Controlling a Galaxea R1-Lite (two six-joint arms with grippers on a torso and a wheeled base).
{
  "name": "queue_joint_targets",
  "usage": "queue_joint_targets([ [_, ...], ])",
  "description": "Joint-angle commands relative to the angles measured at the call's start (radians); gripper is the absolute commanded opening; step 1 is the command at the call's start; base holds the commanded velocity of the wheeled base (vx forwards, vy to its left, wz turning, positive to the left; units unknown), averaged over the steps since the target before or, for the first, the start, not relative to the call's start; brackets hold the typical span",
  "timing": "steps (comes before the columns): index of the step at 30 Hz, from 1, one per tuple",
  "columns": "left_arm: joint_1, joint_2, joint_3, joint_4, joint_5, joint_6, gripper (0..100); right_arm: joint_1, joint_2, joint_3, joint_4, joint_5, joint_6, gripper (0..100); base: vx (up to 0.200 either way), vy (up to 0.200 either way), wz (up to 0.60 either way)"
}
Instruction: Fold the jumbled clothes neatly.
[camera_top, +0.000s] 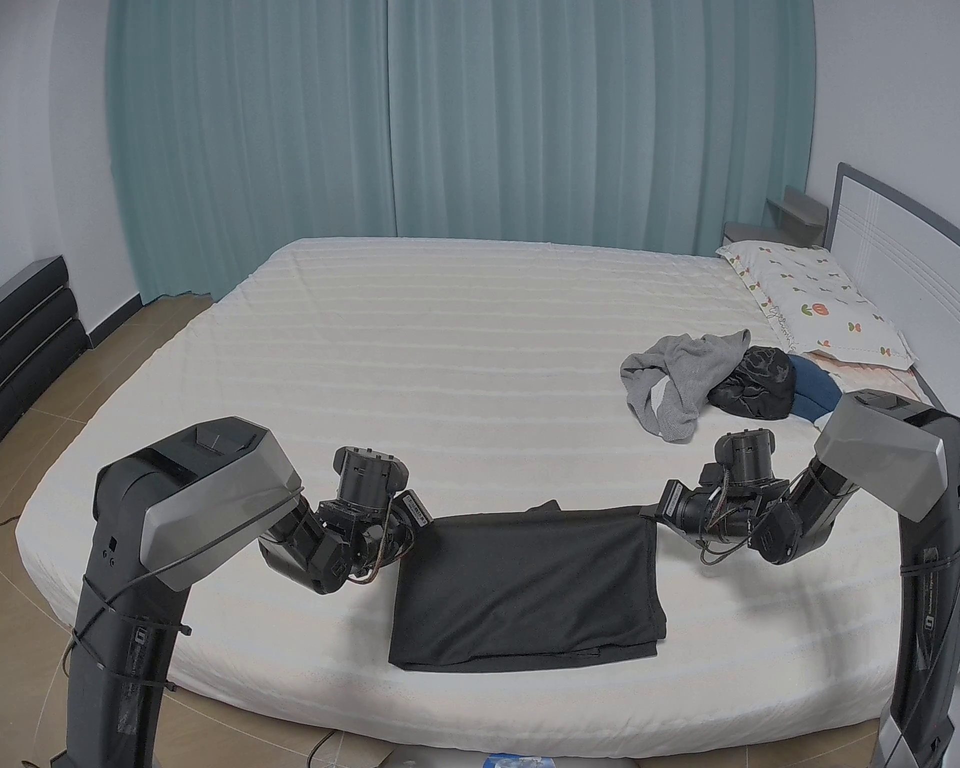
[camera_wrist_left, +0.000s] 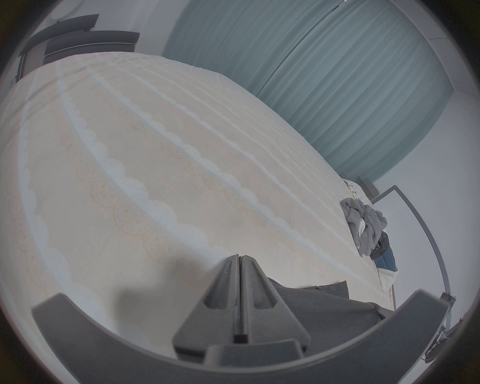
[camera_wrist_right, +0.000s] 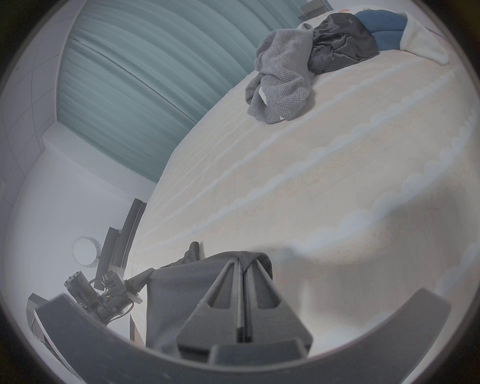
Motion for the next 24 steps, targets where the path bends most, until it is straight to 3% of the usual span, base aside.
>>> queue_joint_targets([
  [1,-0.001,0.002,-0.001,0.0,0.001,0.0,0,0.002,0.005,-0.008,0.005,0.002,0.0,0,0.0,0.0,0.0],
  [11,-0.001,-0.001,-0.001,0.001,-0.001,-0.003,0,0.033,0.008,-0.063,0.113,-0.007,-0.003,0,0.0,0.0,0.0],
  [12,0.001,-0.001,-0.001,0.001,-0.001,-0.004,100,0.033,0.006,-0.063,0.115,-0.007,-0.003,100,0.0,0.0,0.0],
  [17,0.009,-0.007,-0.002,-0.002,0.001,-0.037,100,0.027,-0.009,-0.045,0.103,-0.007,0.006,100,0.0,0.0,0.0],
  [24,0.056,-0.058,0.024,0.006,-0.013,-0.125,100,0.024,-0.165,0.204,0.066,0.041,-0.007,100,0.0,0.0,0.0],
])
